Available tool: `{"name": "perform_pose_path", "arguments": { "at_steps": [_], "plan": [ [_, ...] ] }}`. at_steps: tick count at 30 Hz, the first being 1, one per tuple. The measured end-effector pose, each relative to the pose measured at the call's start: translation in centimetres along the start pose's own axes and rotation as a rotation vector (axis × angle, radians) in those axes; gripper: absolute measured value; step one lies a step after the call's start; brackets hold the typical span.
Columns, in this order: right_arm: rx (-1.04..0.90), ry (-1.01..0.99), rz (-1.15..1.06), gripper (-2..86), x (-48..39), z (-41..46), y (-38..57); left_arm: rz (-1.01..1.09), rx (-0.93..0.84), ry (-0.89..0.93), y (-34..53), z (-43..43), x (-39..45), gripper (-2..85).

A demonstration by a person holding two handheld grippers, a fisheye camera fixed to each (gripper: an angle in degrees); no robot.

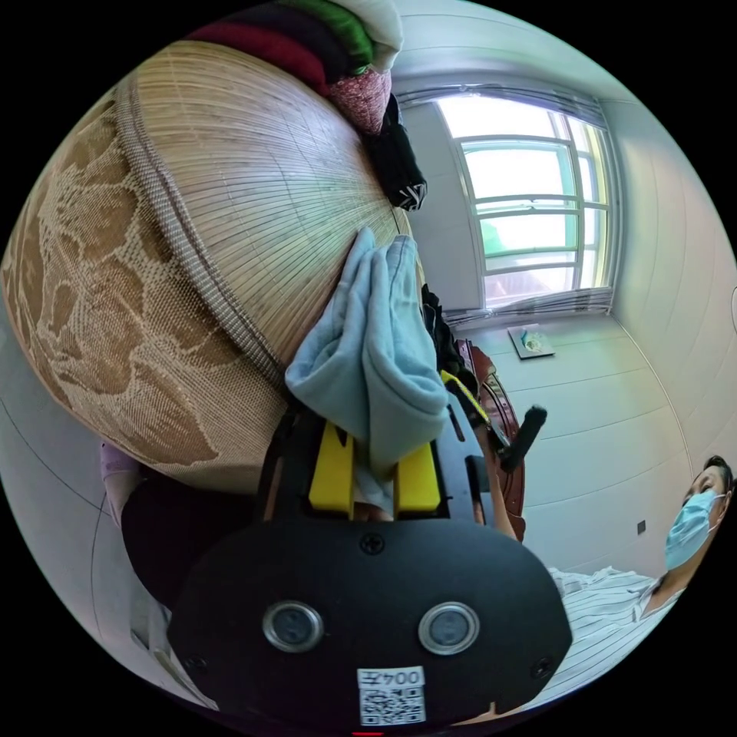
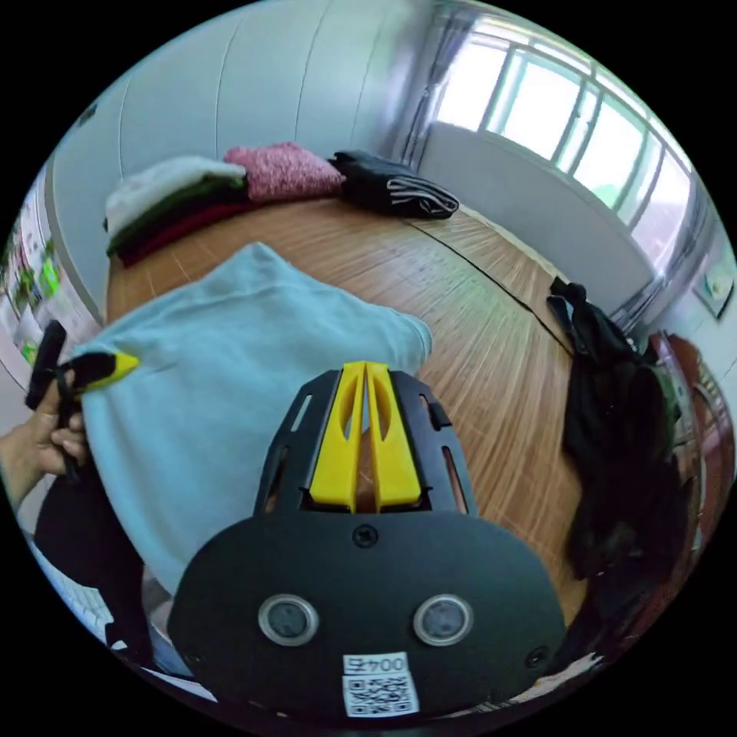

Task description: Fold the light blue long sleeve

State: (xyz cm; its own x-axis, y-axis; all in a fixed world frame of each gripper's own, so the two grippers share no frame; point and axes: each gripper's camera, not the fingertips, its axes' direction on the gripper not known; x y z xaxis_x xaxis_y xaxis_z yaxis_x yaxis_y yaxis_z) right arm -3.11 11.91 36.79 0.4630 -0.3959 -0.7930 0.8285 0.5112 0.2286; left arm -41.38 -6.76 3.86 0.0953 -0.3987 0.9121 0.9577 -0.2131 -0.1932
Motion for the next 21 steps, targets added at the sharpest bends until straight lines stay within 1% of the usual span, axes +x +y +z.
{"name": "perform_pose_path", "arguments": {
  "at_steps": [1,2,3,5,8,9,10,11,12,13,14,16,18,21],
  "plan": [
    [-0.088,0.111,-0.103,-0.8,-2.2,1.8,-1.1,0.002,0.001,-0.002,0.0,-0.1,0.0,2.1],
    [-0.155,0.177,-0.225,-0.8,-4.6,3.6,-1.6,0.003,0.001,-0.004,-0.1,-0.2,0.1,2.3],
    [-0.179,0.204,-0.279,-0.8,-5.7,4.4,-1.6,0.004,0.002,-0.005,-0.1,-0.3,0.1,2.5],
    [-0.178,0.359,-0.439,-0.8,-9.8,6.4,-0.9,0.01,0.008,-0.007,-0.1,-0.4,0.2,3.2],
    [-0.142,0.424,-0.461,-0.8,-11.7,7.1,-0.4,0.012,0.014,0.003,-0.1,-0.7,0.1,3.9],
    [-0.134,0.411,-0.456,-0.8,-11.7,7.1,-0.4,0.012,0.014,0.003,-0.1,-0.7,0.1,4.0],
    [-0.133,0.354,-0.444,-0.7,-11.1,6.7,-0.6,0.013,0.014,0.004,-0.1,-0.8,0.1,4.2],
    [-0.154,0.258,-0.377,-0.7,-9.6,5.8,-1.5,0.013,0.012,0.006,-0.2,-0.8,0.1,4.3],
    [-0.164,0.207,-0.301,-0.6,-8.5,5.3,-2.1,0.013,0.011,0.007,-0.2,-0.9,0.1,4.3],
    [-0.145,0.121,-0.127,-0.6,-6.1,4.0,-2.9,0.013,0.009,0.01,-0.2,-1.0,0.0,4.4],
    [-0.062,0.004,0.016,-0.4,-3.9,2.4,-3.1,0.013,0.007,0.012,-0.3,-1.0,0.0,4.4],
    [0.017,-0.155,0.127,0.0,-2.3,1.4,-3.3,0.016,0.003,0.01,-0.4,-1.1,0.1,4.4],
    [0.003,-0.214,0.129,1.0,-2.5,2.3,-3.9,0.019,0.002,0.008,-0.4,-1.2,0.2,4.4],
    [-0.085,-0.211,0.061,3.8,-4.0,5.5,-4.8,0.02,0.0,0.009,-0.4,-1.3,0.3,4.5]
  ]
}}
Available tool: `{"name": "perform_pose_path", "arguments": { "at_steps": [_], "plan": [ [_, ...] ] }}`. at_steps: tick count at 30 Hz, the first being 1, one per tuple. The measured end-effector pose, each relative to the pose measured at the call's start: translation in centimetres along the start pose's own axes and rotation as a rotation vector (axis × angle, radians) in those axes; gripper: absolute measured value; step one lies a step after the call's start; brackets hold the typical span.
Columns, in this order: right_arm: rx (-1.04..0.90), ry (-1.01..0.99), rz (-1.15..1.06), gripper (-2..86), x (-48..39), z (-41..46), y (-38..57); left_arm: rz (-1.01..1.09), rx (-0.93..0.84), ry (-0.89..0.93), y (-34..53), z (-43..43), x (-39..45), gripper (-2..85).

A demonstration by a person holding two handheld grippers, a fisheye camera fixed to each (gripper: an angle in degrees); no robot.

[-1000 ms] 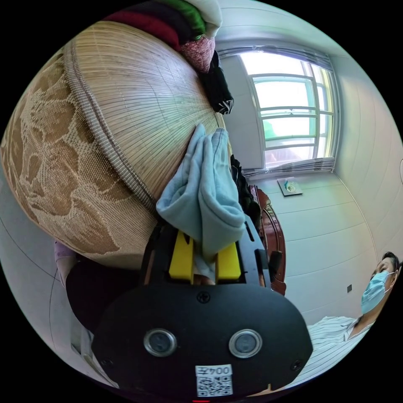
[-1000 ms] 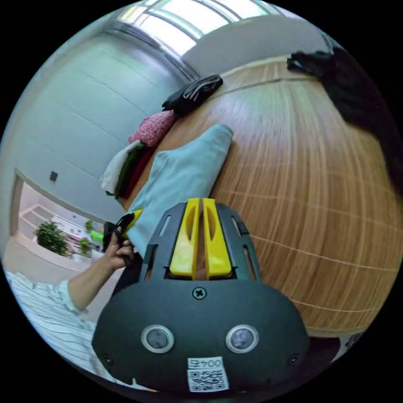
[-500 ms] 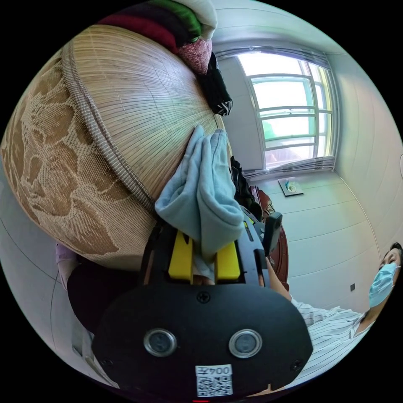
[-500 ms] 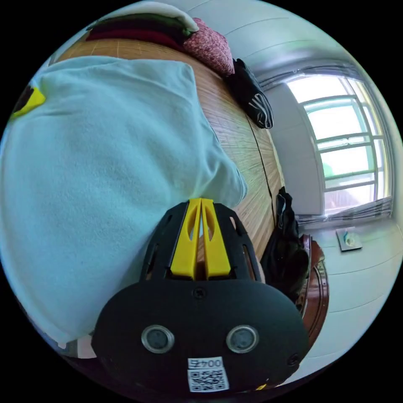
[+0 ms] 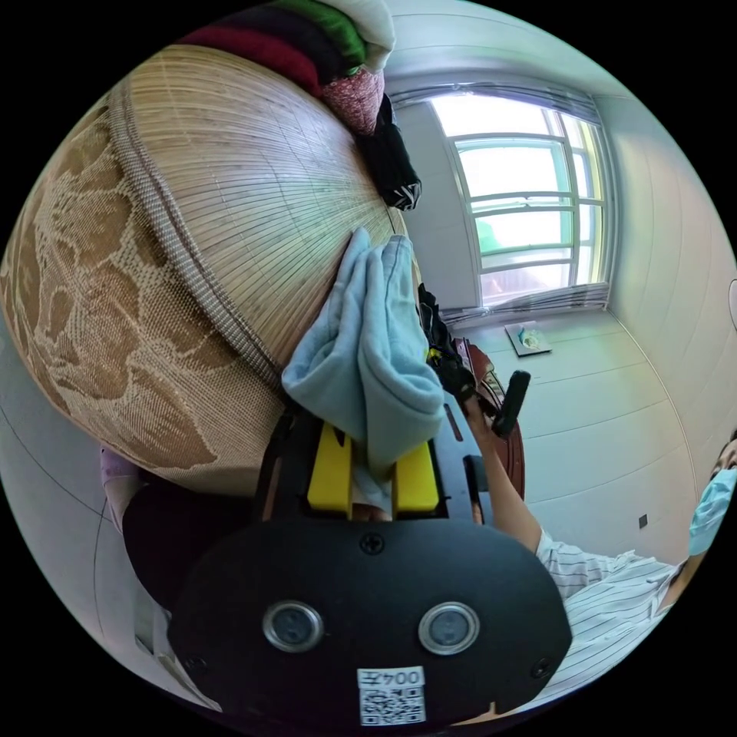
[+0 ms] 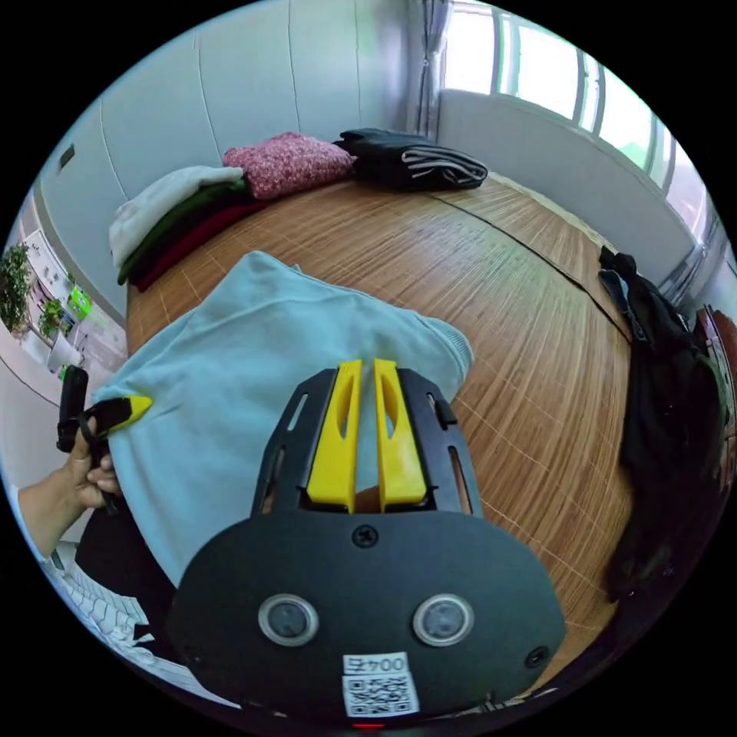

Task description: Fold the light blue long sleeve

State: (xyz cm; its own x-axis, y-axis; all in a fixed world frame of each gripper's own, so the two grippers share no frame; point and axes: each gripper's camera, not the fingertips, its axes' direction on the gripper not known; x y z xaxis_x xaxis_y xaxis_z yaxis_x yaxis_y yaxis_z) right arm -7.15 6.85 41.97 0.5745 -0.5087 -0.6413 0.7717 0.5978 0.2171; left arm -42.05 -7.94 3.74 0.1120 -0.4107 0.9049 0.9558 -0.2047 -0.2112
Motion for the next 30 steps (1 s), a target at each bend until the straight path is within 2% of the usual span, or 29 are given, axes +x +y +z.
{"name": "perform_pose_path", "arguments": {
  "at_steps": [1,5,7,10,13,15,17,20,21,24,27,30],
  "plan": [
    [-0.07,-0.005,-0.004,3.8,0.0,1.9,-0.1,0.001,-0.001,0.0,0.0,0.0,0.1,4.5],
    [-0.103,-0.054,0.045,3.0,0.9,2.5,-0.4,0.008,0.0,-0.005,0.1,-0.1,0.4,4.6],
    [-0.039,0.01,0.038,1.4,0.5,0.8,-0.7,0.006,0.002,-0.001,0.1,-0.1,0.4,4.6],
    [0.028,-0.057,0.062,1.0,-0.3,-0.2,-1.3,0.005,0.008,-0.002,0.3,-0.2,0.6,4.6],
    [-0.157,0.031,-0.051,1.0,-2.7,4.2,-1.7,0.005,0.011,-0.002,0.4,-0.2,0.9,4.5],
    [-0.15,0.06,-0.014,0.1,-2.9,3.5,-2.4,0.004,0.009,-0.002,0.4,-0.2,1.0,4.5],
    [-0.045,0.054,0.042,-0.4,-3.6,0.9,-3.1,0.005,0.005,0.0,0.4,-0.2,1.2,4.4],
    [-0.013,0.062,-0.043,-0.5,-7.3,0.8,-4.3,0.006,0.005,-0.002,0.5,-0.1,1.5,4.4],
    [-0.024,0.052,-0.074,-0.5,-8.1,1.3,-4.6,0.007,0.006,-0.002,0.5,-0.1,1.5,4.4],
    [-0.231,0.037,-0.171,-0.2,-11.3,6.5,-5.7,0.004,0.004,0.003,0.5,-0.1,1.8,4.4],
    [-0.209,0.004,-0.14,0.2,-10.6,4.7,-5.7,0.0,-0.007,0.006,0.4,0.0,1.9,4.3],
    [-0.096,-0.061,-0.062,2.0,-7.6,-0.5,-1.5,0.001,-0.004,0.006,0.5,0.1,2.3,4.3]
  ]
}}
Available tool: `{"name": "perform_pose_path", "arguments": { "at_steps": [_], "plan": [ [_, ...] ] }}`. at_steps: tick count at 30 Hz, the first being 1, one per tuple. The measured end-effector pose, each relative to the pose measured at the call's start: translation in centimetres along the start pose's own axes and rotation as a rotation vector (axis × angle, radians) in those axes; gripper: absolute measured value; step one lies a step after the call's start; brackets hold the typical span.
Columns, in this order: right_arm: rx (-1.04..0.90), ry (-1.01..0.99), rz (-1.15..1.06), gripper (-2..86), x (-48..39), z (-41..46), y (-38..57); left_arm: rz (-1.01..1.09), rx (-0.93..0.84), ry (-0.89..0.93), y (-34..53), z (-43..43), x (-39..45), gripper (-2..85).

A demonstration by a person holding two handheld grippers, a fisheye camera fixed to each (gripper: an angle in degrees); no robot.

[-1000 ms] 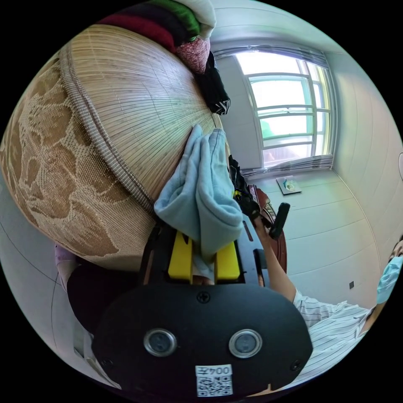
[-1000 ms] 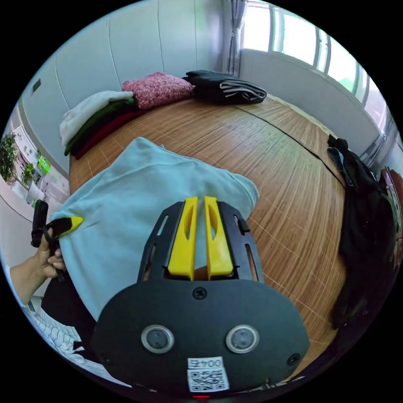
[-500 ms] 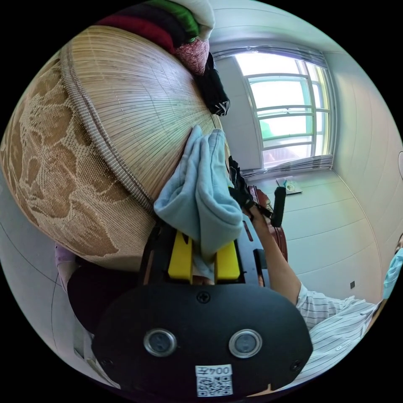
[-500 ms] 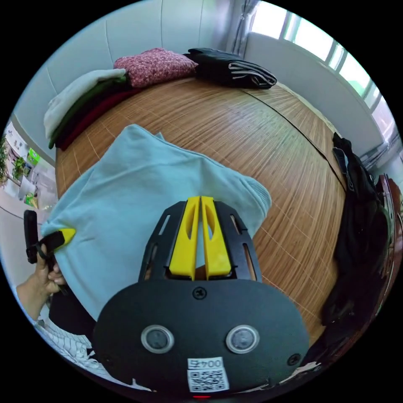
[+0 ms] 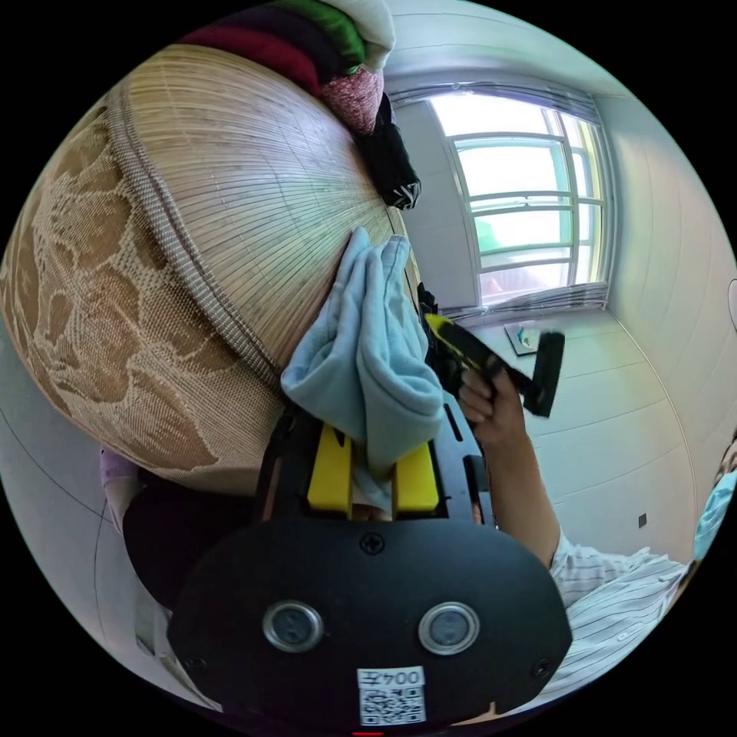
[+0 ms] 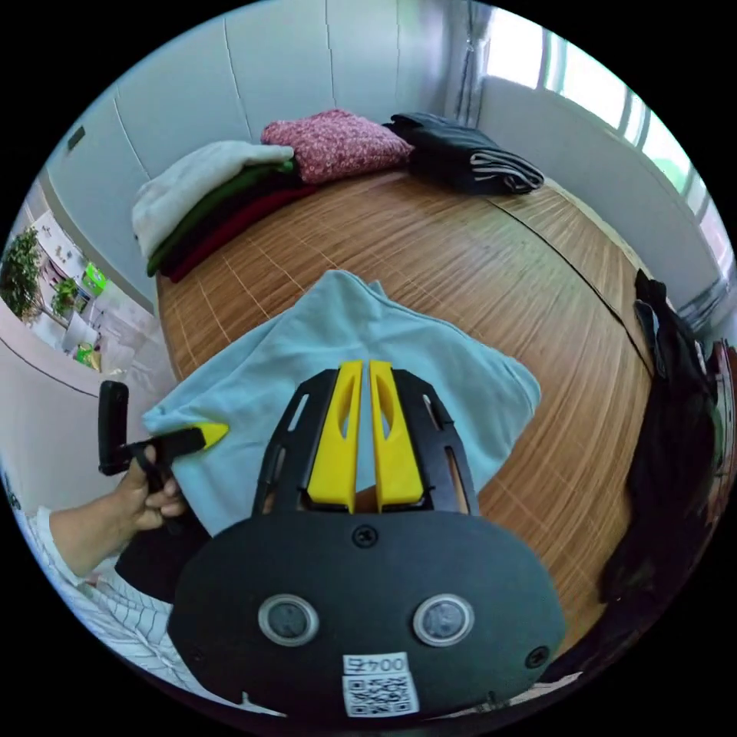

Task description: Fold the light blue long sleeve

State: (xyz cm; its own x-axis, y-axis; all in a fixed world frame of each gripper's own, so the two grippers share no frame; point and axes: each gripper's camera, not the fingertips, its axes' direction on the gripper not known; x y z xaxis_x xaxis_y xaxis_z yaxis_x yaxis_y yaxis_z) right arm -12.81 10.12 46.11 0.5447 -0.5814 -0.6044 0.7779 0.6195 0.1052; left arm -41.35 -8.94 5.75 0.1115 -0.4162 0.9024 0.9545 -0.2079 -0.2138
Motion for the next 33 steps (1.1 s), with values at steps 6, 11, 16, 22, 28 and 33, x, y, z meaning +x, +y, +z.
{"name": "perform_pose_path", "arguments": {
  "at_steps": [6,11,16,22,28,33],
  "plan": [
    [0.132,-0.47,0.463,5.2,8.0,-4.0,20.7,-0.01,0.007,0.015,0.2,0.2,0.5,4.3],
    [0.249,-0.653,0.636,6.6,4.4,-2.3,31.6,-0.031,0.024,0.022,0.6,0.4,1.1,4.4],
    [0.26,-0.406,0.482,9.6,-1.1,-2.7,32.6,-0.038,0.033,0.015,0.8,0.5,1.9,4.4],
    [0.264,0.156,0.104,7.9,-12.8,-2.7,32.5,-0.04,0.041,0.015,1.0,0.8,2.9,4.4],
    [0.246,0.333,0.066,6.4,-17.0,-0.7,32.5,-0.042,0.048,0.01,1.1,1.0,4.1,4.6],
    [0.251,0.364,0.035,6.2,-18.8,-0.2,32.6,-0.04,0.049,0.011,1.1,1.1,5.0,4.4]
  ]
}}
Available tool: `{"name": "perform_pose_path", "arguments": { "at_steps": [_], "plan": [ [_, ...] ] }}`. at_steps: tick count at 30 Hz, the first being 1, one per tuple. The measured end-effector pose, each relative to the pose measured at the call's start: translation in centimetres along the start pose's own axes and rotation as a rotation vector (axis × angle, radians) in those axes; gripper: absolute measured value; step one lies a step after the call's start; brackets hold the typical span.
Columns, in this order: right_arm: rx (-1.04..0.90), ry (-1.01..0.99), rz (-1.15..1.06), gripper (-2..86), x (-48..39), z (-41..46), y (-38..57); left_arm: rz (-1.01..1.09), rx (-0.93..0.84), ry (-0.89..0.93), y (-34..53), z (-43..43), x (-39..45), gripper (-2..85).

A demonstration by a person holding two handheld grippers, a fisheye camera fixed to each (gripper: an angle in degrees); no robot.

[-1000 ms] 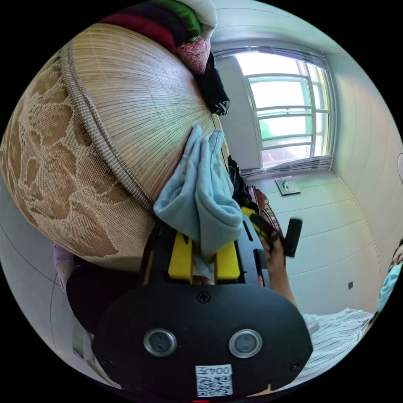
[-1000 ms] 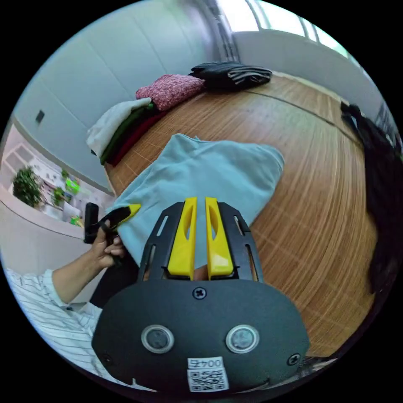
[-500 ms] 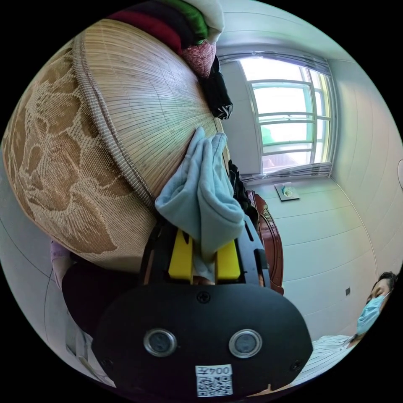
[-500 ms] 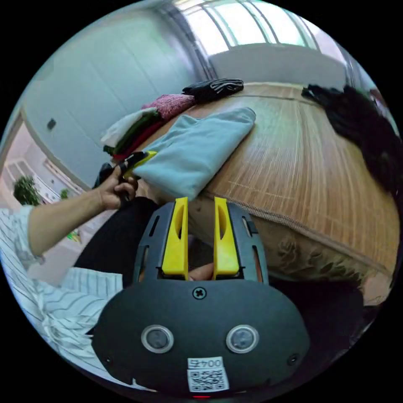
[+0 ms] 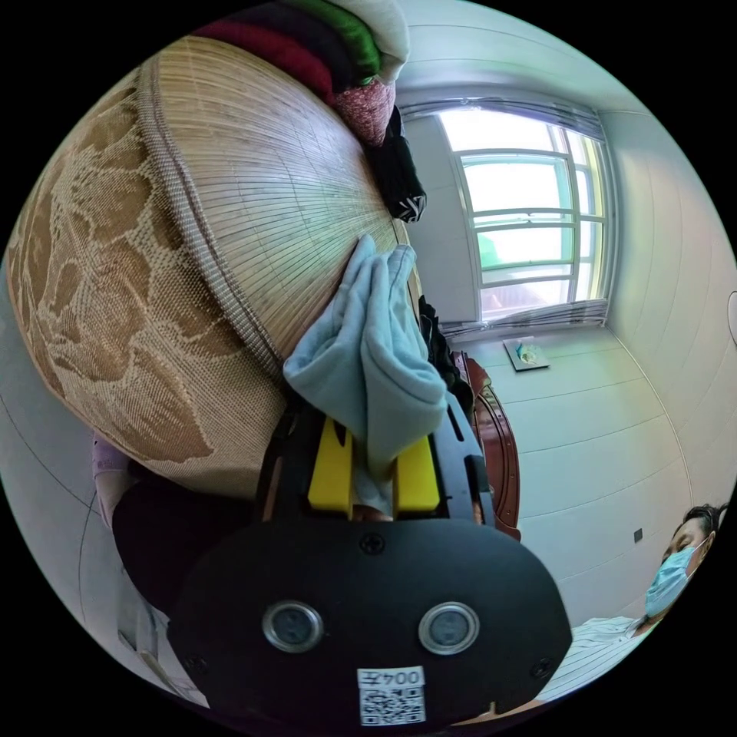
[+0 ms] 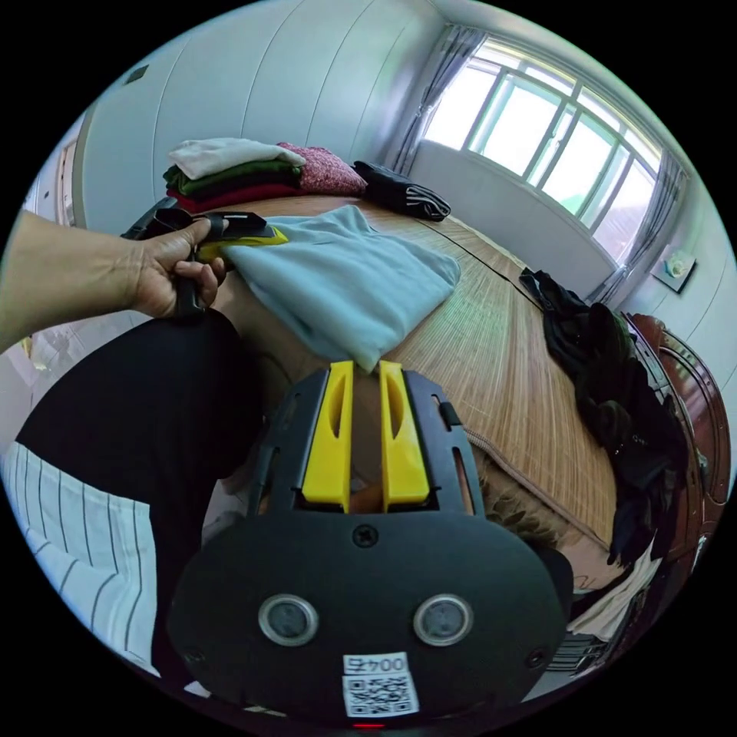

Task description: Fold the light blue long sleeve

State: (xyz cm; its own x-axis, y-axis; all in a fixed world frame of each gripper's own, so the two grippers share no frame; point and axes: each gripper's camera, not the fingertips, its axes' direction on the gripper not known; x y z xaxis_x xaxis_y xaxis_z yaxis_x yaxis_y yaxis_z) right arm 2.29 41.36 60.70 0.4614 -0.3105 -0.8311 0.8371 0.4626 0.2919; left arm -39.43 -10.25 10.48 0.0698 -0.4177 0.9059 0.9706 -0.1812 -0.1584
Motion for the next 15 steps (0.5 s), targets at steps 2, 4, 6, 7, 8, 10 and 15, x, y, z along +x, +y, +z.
{"name": "perform_pose_path", "arguments": {
  "at_steps": [2,4,6,7,8,10,15],
  "plan": [
    [-0.014,0.013,0.003,4.6,-0.4,0.2,-0.1,0.001,0.001,0.001,0.0,0.0,0.5,4.4],
    [-0.014,0.036,-0.016,3.3,-1.0,0.2,0.0,0.001,0.0,0.001,-0.1,0.1,0.8,4.3],
    [-0.001,0.072,-0.058,2.4,-1.6,0.2,0.4,0.001,-0.001,0.001,-0.2,0.1,1.2,4.3],
    [0.008,0.096,-0.092,1.8,-2.1,0.2,0.8,0.001,-0.002,0.001,-0.2,0.1,1.4,4.3],
    [0.014,0.117,-0.128,1.5,-2.4,0.4,1.3,0.002,-0.003,0.0,-0.3,0.1,1.7,4.3],
    [0.012,0.151,-0.188,1.3,-3.0,0.8,2.0,0.002,-0.003,-0.002,-0.4,0.1,2.0,4.2],
    [0.052,0.157,-0.214,0.1,-1.8,-0.6,3.2,-0.001,-0.004,0.0,-0.8,-0.1,2.9,4.0]
  ]
}}
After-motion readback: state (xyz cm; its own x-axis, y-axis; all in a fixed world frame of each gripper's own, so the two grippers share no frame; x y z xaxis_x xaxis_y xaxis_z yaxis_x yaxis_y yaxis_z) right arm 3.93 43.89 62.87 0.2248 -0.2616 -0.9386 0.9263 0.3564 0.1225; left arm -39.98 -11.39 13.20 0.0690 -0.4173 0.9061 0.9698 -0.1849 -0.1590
